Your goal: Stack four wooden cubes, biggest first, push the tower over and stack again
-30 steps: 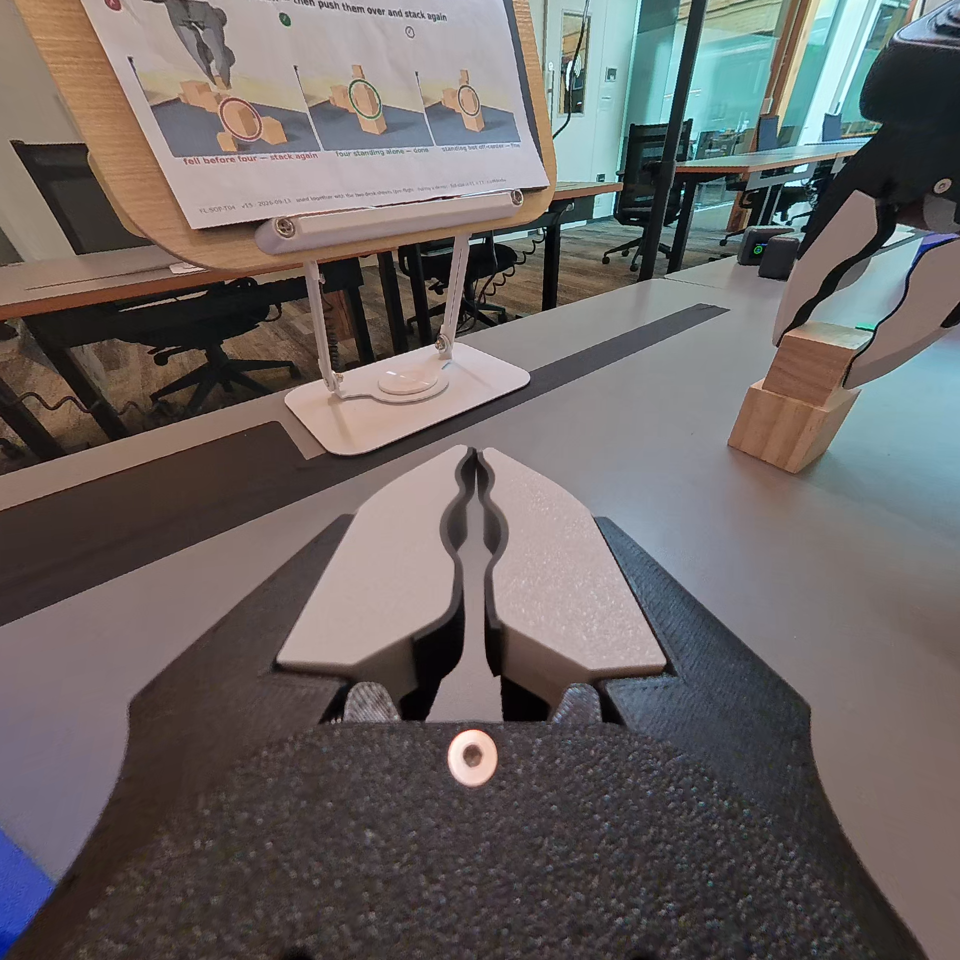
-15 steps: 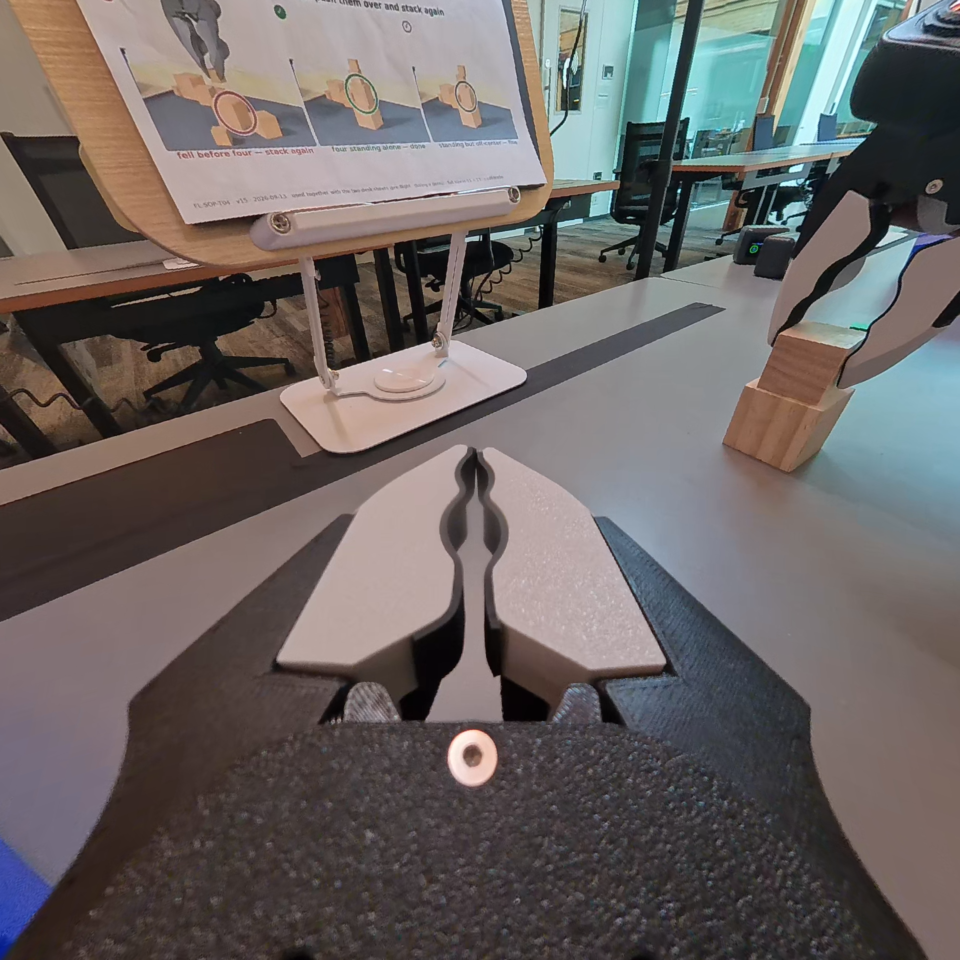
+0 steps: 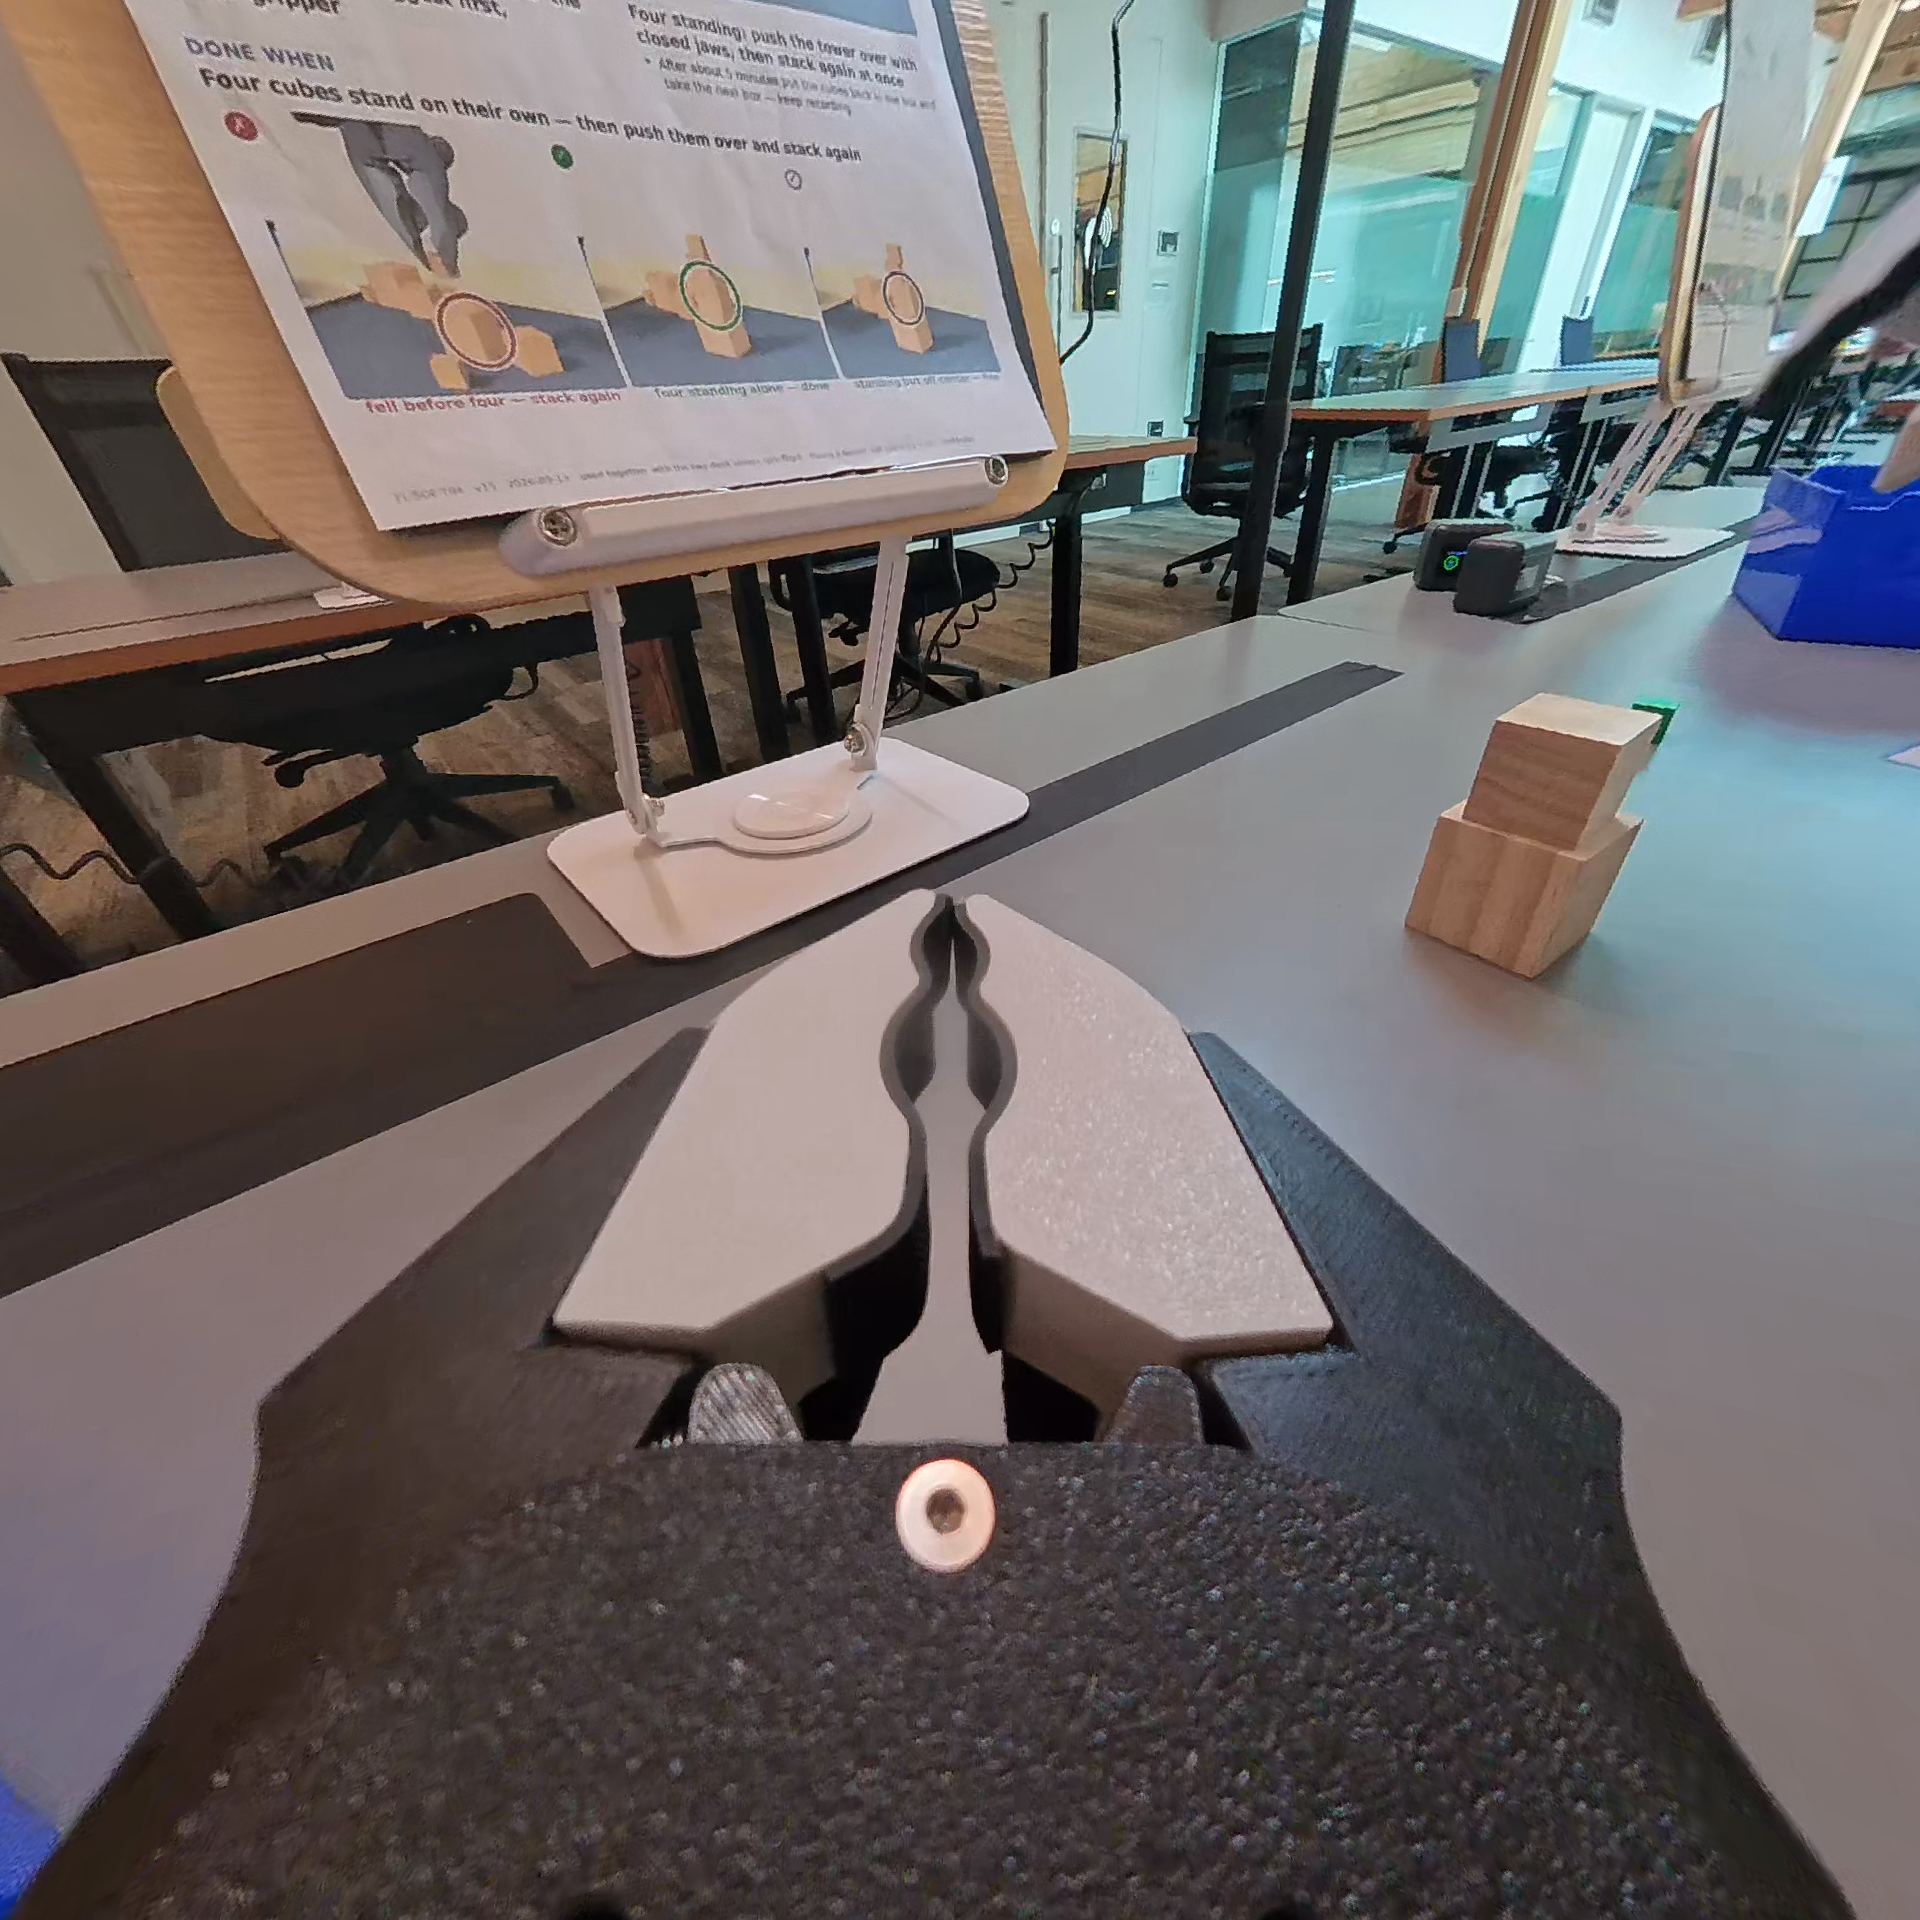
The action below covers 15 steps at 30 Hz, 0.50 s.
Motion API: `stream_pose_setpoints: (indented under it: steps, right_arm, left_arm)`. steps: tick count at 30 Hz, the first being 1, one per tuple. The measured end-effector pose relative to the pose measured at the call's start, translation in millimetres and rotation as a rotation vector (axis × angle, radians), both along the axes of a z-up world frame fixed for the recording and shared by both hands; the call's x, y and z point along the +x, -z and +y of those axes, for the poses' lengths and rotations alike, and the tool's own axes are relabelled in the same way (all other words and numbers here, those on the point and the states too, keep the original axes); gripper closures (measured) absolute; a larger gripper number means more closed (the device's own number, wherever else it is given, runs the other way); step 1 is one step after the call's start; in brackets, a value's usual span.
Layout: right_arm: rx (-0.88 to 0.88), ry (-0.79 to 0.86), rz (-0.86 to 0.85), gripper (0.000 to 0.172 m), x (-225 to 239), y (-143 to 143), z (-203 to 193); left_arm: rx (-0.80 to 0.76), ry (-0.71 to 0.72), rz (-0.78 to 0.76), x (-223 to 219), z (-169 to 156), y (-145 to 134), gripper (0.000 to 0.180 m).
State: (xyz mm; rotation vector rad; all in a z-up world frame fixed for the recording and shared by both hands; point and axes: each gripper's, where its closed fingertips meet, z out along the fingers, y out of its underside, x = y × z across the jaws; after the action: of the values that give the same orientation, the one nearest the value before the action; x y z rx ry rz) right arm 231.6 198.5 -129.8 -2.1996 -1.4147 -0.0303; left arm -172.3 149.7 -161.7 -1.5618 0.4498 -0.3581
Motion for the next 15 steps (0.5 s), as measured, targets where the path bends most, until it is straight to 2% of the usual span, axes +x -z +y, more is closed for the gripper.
stream_pose_setpoints:
  steps: [1,2,3,6,10,15]
  right_arm:
    - [-0.03,0.029,0.0,0.137,21,8,-7]
    - [-0.057,0.045,-0.004,0.161,39,17,-16]
    - [-0.077,0.053,-0.009,0.171,56,25,-26]
    - [-0.131,0.042,-0.043,0.17,92,52,-63]
    - [-0.201,0.011,-0.118,0.133,121,89,-109]
    - [-0.211,-0.05,-0.181,0.117,126,119,-131]
  left_arm:
    - [-0.004,0.0,0.003,0,0,1,0.18]
    - [-0.007,0.001,0.006,1,0,2,0.18]
    - [-0.008,-0.001,0.009,1,1,3,0.18]
    - [-0.008,-0.001,0.018,1,1,4,0.18]
    - [-0.019,0.002,0.027,3,4,8,0.18]
    - [-0.027,0.011,0.047,7,4,12,0.18]
